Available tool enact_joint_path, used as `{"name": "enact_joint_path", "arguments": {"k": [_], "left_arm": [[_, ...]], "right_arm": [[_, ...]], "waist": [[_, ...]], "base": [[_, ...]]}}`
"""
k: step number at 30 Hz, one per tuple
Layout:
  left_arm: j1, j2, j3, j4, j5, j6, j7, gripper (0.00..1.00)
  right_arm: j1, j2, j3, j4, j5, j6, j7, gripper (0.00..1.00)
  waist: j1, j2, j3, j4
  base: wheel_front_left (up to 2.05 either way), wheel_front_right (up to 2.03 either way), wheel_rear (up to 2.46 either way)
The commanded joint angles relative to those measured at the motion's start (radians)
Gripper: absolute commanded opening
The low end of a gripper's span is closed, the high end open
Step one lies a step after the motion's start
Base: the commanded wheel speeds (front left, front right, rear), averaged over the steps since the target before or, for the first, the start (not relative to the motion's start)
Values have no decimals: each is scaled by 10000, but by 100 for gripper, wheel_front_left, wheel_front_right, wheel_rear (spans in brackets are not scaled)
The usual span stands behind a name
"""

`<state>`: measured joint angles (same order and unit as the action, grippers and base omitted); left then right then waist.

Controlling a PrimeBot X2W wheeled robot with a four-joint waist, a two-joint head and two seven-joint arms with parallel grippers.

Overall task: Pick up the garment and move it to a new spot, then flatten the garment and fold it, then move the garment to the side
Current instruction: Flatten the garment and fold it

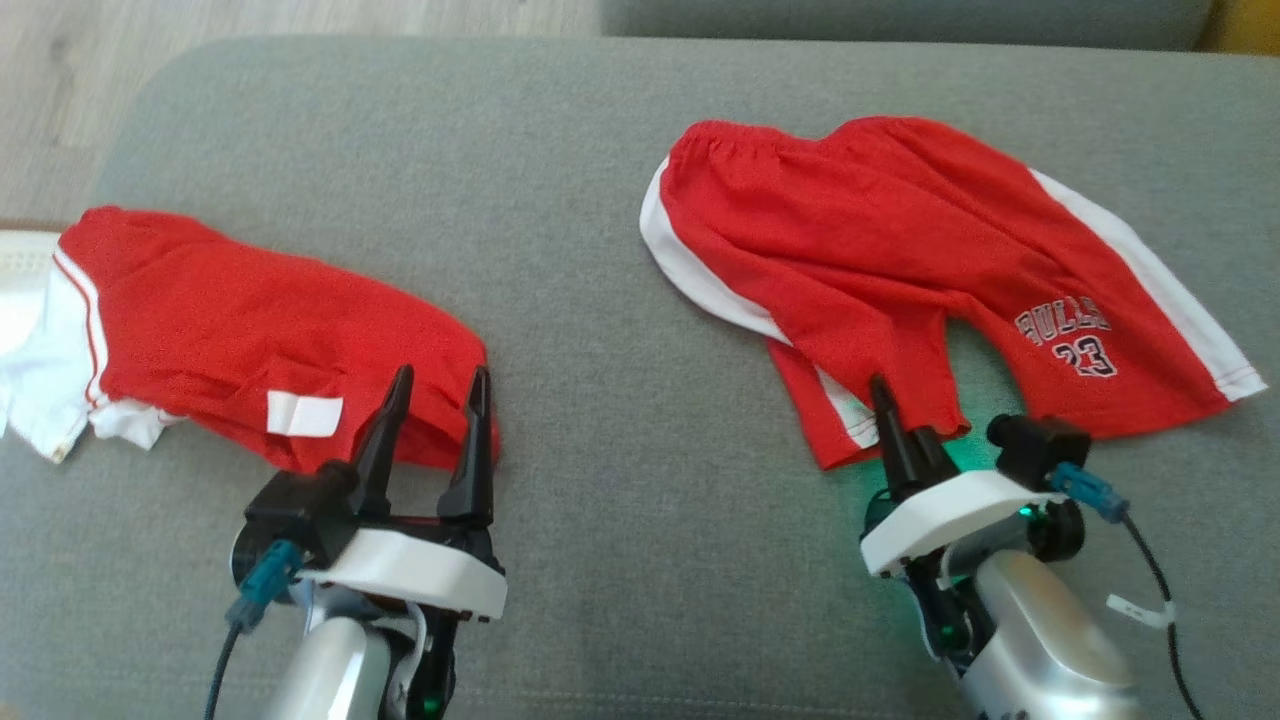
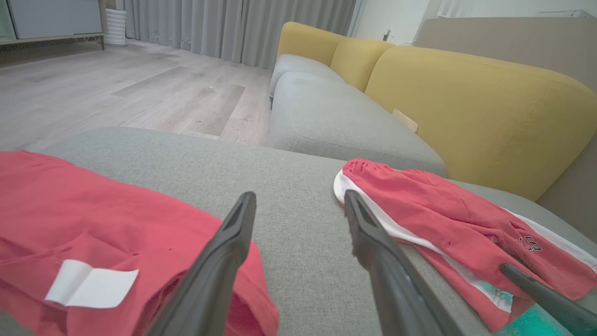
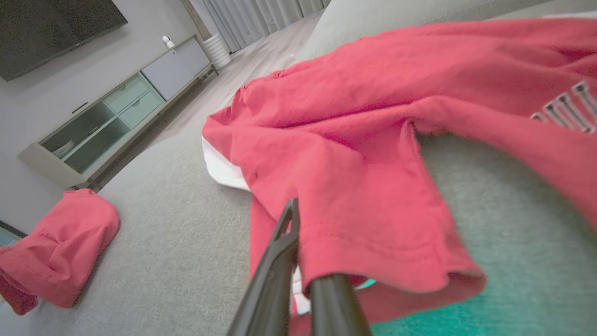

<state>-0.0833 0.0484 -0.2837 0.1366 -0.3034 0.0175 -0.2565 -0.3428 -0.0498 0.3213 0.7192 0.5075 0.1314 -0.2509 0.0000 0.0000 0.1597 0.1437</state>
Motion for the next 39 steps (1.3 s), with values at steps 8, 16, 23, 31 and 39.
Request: {"name": "enact_joint_path", "arguments": {"k": [8, 16, 23, 31, 39], "left_arm": [[-80, 18, 352, -256, -183, 85, -53, 100], [205, 18, 227, -338, -341, 198, -53, 100], [290, 18, 113, -365, -378, 253, -53, 100], [199, 18, 31, -382, -386, 249, -53, 100], [134, 18, 31, -344, -349, 209, -53, 100]], "right_arm": [[442, -287, -677, -768, -713, -7, 34, 0], [1509, -1313, -1125, -2401, -395, -7, 1632, 0], [2442, -2384, -1951, -3864, -567, -7, 3386, 0], [2364, -2978, -3328, -4731, -1912, -7, 3769, 0], [2252, -2264, -3626, -4635, -2722, -7, 3737, 100]], "waist": [[0, 0, -722, -527], [0, 0, -1272, -1022], [0, 0, -1413, -1203], [0, 0, -1328, -1204], [0, 0, -1238, -1200]], "base": [[0, 0, 0], [0, 0, 0], [0, 0, 0], [0, 0, 0], [0, 0, 0]]}}
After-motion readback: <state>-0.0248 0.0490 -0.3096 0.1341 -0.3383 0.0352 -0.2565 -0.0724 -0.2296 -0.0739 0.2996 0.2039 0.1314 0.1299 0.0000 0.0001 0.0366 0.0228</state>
